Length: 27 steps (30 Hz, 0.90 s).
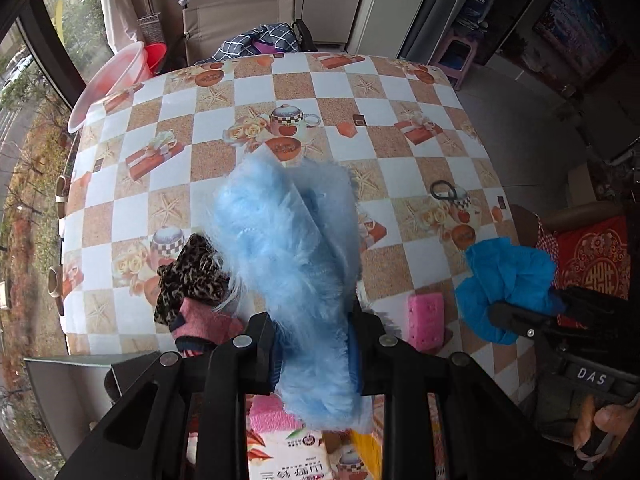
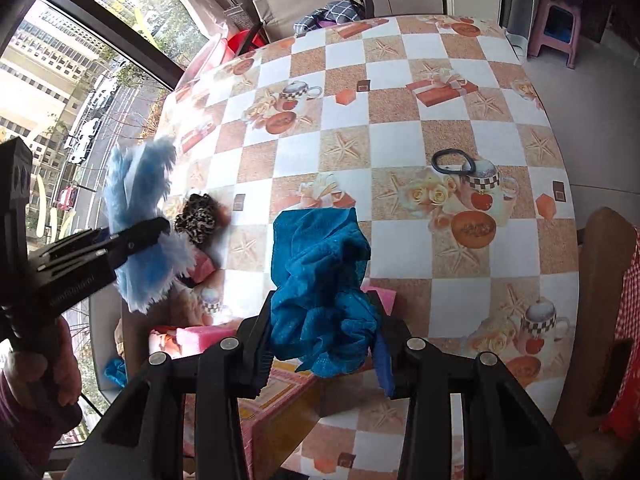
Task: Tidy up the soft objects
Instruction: 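Carry the fluffy light-blue item with the left gripper while the right gripper carries the blue cloth over the box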
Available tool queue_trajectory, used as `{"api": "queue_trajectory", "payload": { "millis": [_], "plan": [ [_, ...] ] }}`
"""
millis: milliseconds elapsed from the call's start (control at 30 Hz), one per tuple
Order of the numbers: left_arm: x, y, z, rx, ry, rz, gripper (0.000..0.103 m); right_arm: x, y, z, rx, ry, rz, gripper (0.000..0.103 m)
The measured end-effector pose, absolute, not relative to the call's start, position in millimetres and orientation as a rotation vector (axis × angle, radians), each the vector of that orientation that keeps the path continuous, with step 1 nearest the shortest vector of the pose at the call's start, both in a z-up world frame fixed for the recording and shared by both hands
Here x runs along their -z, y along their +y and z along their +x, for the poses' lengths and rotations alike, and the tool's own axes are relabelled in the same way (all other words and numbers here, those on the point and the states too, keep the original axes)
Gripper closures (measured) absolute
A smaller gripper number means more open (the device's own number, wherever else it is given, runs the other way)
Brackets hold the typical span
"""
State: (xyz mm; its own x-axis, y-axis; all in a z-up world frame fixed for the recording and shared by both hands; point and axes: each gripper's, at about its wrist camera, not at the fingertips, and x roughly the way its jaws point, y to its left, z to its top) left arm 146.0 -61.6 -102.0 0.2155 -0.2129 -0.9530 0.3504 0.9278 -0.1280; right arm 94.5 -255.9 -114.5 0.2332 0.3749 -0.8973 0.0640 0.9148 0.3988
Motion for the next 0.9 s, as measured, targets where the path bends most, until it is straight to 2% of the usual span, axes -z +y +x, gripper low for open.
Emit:
{"api": "queue_trajectory", "payload": {
  "millis": [400, 900],
  "plan": [
    [69, -13, 43, 0.503, 1.281, 0.183, 0.075, 36, -196, 17, -0.220, 1.230, 0.354, 0.060],
    [58, 45, -29, 0.492, 1.268, 0.141, 0.075, 29, -108, -40, -0.313, 1.270, 0.291, 0.060]
  ]
}}
